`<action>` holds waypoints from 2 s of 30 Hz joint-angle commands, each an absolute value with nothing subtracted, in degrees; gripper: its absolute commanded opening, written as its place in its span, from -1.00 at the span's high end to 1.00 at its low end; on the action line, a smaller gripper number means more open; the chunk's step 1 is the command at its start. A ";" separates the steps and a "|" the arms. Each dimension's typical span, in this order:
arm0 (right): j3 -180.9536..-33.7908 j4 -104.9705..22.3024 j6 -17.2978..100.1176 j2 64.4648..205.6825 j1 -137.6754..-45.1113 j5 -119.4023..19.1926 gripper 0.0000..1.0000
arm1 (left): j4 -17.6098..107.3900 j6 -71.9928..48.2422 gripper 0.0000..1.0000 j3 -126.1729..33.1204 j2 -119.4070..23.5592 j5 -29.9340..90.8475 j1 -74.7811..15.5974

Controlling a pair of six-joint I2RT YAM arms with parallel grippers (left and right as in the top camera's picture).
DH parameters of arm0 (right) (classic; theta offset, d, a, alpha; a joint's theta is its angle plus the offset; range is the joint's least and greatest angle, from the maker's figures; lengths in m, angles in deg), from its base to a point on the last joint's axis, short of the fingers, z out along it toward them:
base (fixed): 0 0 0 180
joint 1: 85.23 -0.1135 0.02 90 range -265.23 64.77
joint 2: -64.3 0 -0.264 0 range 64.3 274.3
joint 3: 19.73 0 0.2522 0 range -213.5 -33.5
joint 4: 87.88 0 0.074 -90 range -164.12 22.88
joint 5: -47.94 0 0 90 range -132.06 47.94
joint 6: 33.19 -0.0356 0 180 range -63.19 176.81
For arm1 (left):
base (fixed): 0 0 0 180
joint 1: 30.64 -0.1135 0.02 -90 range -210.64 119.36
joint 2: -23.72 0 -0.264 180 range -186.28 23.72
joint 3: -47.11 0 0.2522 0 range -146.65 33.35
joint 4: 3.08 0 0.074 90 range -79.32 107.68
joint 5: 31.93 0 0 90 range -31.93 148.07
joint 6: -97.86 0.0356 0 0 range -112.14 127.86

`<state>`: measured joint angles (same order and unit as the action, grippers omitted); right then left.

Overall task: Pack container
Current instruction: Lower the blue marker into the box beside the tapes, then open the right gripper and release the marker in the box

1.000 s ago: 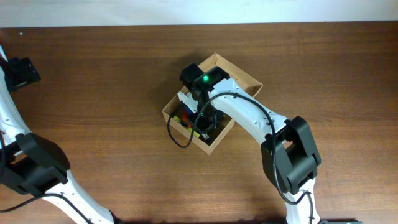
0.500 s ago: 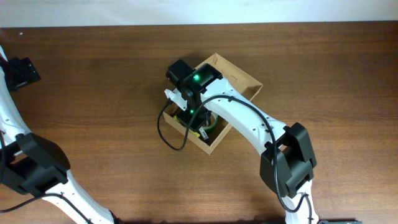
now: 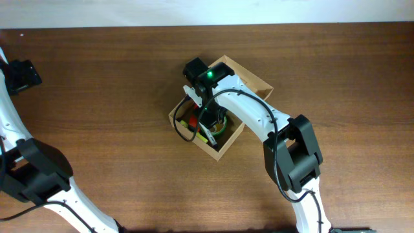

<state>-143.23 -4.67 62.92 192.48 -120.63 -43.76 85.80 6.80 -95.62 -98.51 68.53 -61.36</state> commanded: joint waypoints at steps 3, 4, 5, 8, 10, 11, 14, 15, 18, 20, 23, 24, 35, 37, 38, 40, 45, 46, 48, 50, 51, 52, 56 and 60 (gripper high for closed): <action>-144.04 -4.95 62.33 193.75 -120.74 -44.89 0.93 | 85.71 7.50 -1.00 -95.20 -97.46 68.33 -61.51; -144.04 -4.95 62.37 193.84 -120.74 -45.81 0.92 | 85.71 7.50 -1.00 -95.20 -97.44 68.33 -61.51; -144.04 -4.95 62.57 193.84 -120.85 -46.79 0.92 | 85.71 7.50 -1.00 -95.20 -97.44 68.33 -61.51; -144.08 -4.71 62.59 193.79 -120.89 -48.08 0.92 | 85.71 7.50 -1.00 -95.20 -97.46 68.33 -61.51; -144.85 -4.32 64.12 193.77 -120.87 -49.72 0.92 | 85.71 7.50 -0.99 -95.20 -97.44 68.33 -61.51; -145.50 -4.30 64.12 193.77 -120.89 -50.84 0.93 | 85.71 7.50 -1.00 -95.20 -97.46 68.33 -61.51; -147.62 -3.64 65.43 193.77 -120.89 -53.92 0.92 | 85.71 7.50 -1.00 -95.20 -97.46 68.33 -61.51; -148.08 -3.45 65.43 193.77 -120.95 -53.94 0.93 | 85.73 7.50 -0.99 -95.20 -97.46 68.33 -61.51; -148.10 -3.10 66.52 193.77 -121.68 -56.67 0.93 | 85.71 7.50 -1.00 -95.20 -97.44 68.33 -61.51; -148.10 -3.01 66.87 193.77 -122.03 -56.67 0.92 | 85.71 7.50 -1.00 -95.20 -97.46 68.33 -61.51; -148.10 -3.01 66.90 193.77 -121.92 -54.38 0.92 | 85.73 7.50 -1.00 -95.20 -97.44 68.33 -61.51; -148.10 -3.01 66.81 193.77 -121.79 -50.40 0.92 | 85.71 7.50 -1.00 -95.20 -97.46 68.33 -61.51; -148.04 -3.01 64.27 194.47 -116.34 -49.09 0.92 | 85.73 7.50 -1.00 -95.20 -97.46 68.33 -61.51; -148.04 -3.03 63.62 195.10 -116.76 -49.09 0.92 | 85.73 7.50 -1.00 -95.20 -97.44 68.33 -61.51; -148.04 -3.05 63.59 195.19 -116.89 -49.09 0.92 | 85.71 7.50 -1.00 -95.20 -97.44 68.33 -61.51; -147.82 -3.03 63.57 195.19 -117.15 -49.11 0.92 | 85.71 7.50 -1.00 -95.20 -97.46 68.33 -61.51; -144.93 -4.41 63.57 195.19 -119.60 -49.11 0.92 | 85.71 7.50 -1.00 -95.20 -97.44 68.33 -61.51; -143.91 -4.98 63.57 195.19 -120.15 -49.13 0.93 | 85.73 7.50 -0.99 -95.20 -97.46 68.33 -61.51; -143.36 -5.00 63.62 195.19 -120.89 -49.63 0.92 | 85.73 7.50 -1.00 -95.20 -97.46 68.33 -61.51; -143.36 -5.04 64.45 195.19 -121.48 -52.76 0.92 | 85.73 7.50 -0.99 -95.20 -97.46 68.33 -61.51; -143.36 -4.63 65.63 195.19 -122.09 -54.36 0.92 | 85.73 7.50 -1.00 -95.20 -97.44 68.33 -61.51; -143.38 -4.58 65.63 195.19 -122.68 -54.36 0.92 | 85.73 7.50 -1.00 -95.20 -97.46 68.33 -61.51; -144.34 -4.49 66.48 195.17 -125.63 -55.19 0.93 | 85.73 7.50 -1.00 -95.20 -97.44 68.33 -61.51; -147.75 -3.45 66.41 195.17 -125.83 -52.50 0.93 | 85.73 7.50 -1.00 -95.20 -97.46 68.33 -61.51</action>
